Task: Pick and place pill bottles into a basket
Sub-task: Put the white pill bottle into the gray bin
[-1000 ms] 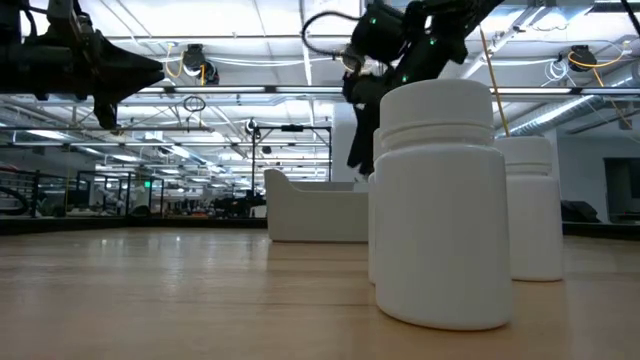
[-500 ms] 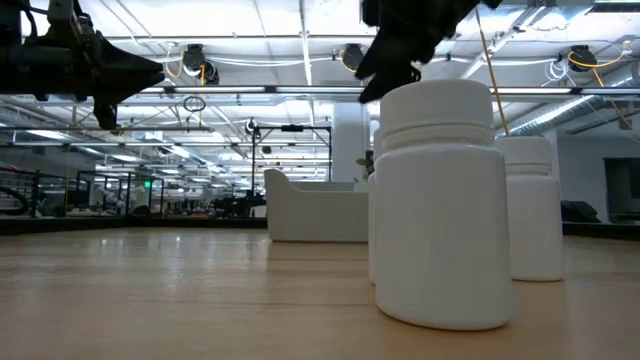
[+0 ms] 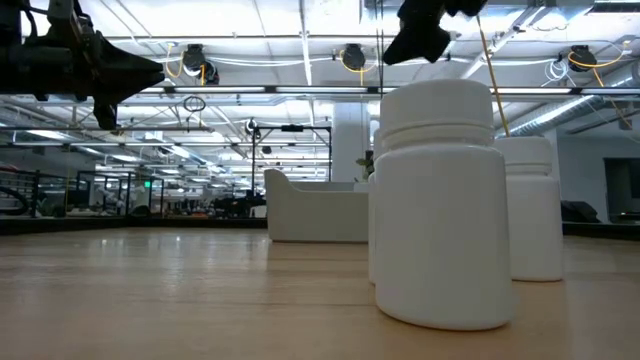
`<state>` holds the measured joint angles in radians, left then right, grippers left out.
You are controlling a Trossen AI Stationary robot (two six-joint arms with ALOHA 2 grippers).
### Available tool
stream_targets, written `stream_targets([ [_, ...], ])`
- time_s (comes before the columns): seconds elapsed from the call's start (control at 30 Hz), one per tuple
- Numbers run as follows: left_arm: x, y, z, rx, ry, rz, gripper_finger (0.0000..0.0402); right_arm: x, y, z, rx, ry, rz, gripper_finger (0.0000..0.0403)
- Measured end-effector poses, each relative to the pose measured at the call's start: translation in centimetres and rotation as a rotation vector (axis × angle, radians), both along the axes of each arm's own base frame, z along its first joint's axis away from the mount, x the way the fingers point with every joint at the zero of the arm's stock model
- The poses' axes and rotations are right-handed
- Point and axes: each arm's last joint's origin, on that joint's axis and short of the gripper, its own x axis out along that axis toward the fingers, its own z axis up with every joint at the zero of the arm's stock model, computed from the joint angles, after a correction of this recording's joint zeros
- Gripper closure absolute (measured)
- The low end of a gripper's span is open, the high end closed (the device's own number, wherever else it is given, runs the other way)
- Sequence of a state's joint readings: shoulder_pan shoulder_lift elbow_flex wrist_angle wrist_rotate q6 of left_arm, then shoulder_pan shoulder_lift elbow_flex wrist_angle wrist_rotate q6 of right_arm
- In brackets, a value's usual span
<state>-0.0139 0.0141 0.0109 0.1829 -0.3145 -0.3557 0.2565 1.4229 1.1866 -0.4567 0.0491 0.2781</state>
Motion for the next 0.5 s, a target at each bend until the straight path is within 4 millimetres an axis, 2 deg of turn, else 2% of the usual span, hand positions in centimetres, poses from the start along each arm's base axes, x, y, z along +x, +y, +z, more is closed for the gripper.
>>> stream_targets([
  [0.1, 0.0, 0.0, 0.0, -0.028, -0.01, -0.017, 0.033, -0.6, 1.0, -0.3, -0.032, 0.037, -0.025, 0.0124],
  [0.27, 0.0, -0.5, 0.9, -0.018, -0.104, -0.183, 0.0329, -1.3, 2.3, -0.6, -0.087, 0.036, -0.089, 0.0124],
  [0.4, 0.3, -1.1, 1.8, 0.019, -0.184, -0.294, 0.0329, -1.6, 2.9, -1.7, -0.114, 0.011, -0.119, 0.0124],
  [0.5, 0.9, -1.4, 2.0, 0.037, -0.164, -0.315, 0.0315, -1.7, 3.2, -2.8, -0.102, -0.017, -0.135, 0.0124],
])
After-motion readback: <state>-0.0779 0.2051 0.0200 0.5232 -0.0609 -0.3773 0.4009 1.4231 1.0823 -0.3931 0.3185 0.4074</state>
